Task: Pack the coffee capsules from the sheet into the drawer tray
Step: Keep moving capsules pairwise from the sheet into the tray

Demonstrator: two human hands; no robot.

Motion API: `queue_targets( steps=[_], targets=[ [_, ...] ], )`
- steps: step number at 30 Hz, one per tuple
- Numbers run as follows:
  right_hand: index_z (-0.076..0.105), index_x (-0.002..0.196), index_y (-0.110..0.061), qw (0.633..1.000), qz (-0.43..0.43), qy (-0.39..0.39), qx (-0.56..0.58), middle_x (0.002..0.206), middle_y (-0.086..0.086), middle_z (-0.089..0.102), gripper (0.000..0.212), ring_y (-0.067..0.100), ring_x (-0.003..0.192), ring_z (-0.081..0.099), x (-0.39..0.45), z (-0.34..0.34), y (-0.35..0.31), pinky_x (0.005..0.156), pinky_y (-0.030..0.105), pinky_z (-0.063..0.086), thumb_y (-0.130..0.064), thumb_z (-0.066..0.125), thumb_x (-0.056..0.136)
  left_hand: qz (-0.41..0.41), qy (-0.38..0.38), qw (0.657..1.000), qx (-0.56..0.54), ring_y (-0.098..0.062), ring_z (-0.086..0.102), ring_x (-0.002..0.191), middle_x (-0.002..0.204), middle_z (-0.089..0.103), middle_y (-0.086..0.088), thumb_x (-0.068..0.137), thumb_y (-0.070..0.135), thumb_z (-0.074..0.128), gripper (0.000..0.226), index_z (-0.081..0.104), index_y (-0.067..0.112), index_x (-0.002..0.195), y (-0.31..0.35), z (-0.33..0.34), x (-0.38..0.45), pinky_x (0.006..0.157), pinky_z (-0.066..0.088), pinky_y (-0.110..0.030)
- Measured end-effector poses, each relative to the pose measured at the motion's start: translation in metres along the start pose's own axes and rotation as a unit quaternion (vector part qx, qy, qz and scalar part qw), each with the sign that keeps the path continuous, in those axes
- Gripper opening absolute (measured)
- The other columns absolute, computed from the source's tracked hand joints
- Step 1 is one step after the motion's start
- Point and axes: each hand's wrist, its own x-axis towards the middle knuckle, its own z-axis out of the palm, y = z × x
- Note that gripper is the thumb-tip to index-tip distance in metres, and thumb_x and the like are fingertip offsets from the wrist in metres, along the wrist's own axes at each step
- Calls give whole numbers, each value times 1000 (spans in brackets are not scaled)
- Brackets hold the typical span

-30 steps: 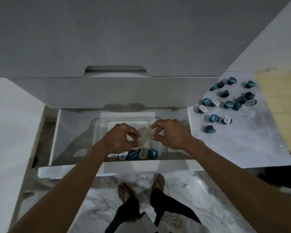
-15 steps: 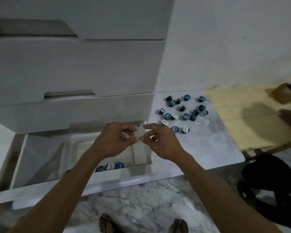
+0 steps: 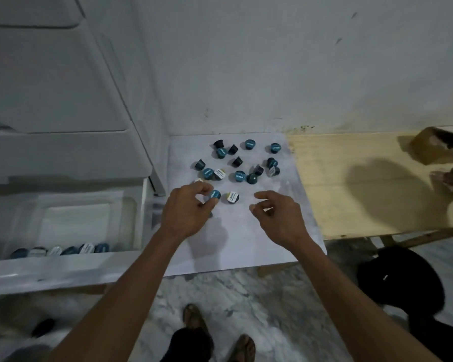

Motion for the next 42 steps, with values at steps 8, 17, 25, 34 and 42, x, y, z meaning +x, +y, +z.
queue_targets(
  steps=[8,17,25,34,42],
  targets=[
    [65,119,-23,999,6,-23,-31,102,-6,70,33,4,68,64,45,34,36,76,32,57,-29,71,87,-57,-21,993,102,-17,68,80,117,69,-5,85,30,73,40,65,18,122,-52,39,12,77,49,-28],
    [63,124,-20,994,-64,-58,-71,124,2,64,43,25,108,61,93,84,87,90,37,52,-25,74,83,-96,-59,991,68,-24,61,106,118,63,-2,87,24,70,32,63,21,118,-102,97,26,87,54,-42],
    [70,112,-21,983,-146,-33,-106,114,-1,70,30,28,101,60,116,112,113,81,35,52,-27,75,83,-90,19,995,47,-21,62,88,91,71,-5,90,19,67,11,72,11,94,-116,118,44,79,46,-26],
    [73,105,-13,963,-250,77,-65,103,0,74,23,19,91,65,122,130,143,80,33,52,-25,76,85,-178,159,969,-70,-18,69,82,93,65,10,90,31,68,29,63,16,114,-113,129,36,76,60,-38],
    [73,104,-13,962,-248,103,-39,105,-2,73,24,17,94,65,120,135,148,85,27,52,-25,78,84,-94,183,977,-54,-11,62,73,108,65,3,79,25,80,44,58,13,116,-119,143,16,60,48,-6]
  ],
)
